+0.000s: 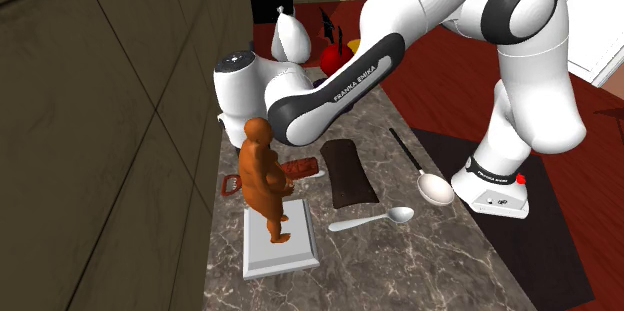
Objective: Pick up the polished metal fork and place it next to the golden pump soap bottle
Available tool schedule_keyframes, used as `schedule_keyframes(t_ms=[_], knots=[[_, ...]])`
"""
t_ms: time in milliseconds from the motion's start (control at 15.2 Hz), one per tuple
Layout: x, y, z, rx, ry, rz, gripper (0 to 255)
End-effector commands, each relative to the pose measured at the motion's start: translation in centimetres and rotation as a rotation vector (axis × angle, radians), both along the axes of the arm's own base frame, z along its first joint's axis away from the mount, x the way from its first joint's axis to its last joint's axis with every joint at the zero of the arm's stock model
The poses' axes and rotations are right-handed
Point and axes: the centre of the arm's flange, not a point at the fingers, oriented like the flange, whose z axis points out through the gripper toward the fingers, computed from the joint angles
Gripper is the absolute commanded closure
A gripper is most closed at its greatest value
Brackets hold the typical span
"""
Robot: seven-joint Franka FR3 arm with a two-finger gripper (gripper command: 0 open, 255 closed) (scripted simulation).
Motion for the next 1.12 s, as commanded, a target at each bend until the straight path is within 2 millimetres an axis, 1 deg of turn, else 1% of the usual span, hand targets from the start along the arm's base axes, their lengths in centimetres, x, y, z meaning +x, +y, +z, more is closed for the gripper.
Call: schedule_keyframes(t_ms=[0, 462, 1056], knots=[[0.0, -0.1, -0.3, -0.002, 0.005, 0.0, 255], [0.0, -0.1, -0.3, -0.002, 0.005, 0.0, 255], [0.0, -0.1, 4.4, -0.002, 0.005, 0.0, 255]])
